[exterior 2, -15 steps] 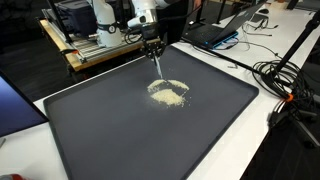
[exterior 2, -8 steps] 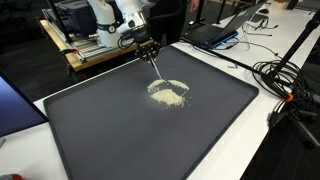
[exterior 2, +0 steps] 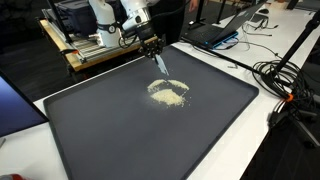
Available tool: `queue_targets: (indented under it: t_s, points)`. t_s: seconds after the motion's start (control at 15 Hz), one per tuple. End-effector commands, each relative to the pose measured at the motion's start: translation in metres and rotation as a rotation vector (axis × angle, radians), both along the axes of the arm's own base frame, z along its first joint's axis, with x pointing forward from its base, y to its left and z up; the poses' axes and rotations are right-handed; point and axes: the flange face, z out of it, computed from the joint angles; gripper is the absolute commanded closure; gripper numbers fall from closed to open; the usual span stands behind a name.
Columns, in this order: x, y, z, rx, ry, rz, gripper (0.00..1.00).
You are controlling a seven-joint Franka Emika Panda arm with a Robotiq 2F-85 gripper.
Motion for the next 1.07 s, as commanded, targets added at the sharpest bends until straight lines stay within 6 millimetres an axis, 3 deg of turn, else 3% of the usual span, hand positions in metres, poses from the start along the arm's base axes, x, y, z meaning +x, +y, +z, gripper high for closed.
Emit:
queue_targets:
  t_s: [0.0,0.33,1.0]
  points:
    - [0.003,0.006,-0.002,-0.098,0.005,0.148,0.99]
    - [0.002,0.009,0.003,-0.218,0.001,0.29,0.99]
    - [-0.011,-0.005,0.003,-0.391,0.018,0.512,0.99]
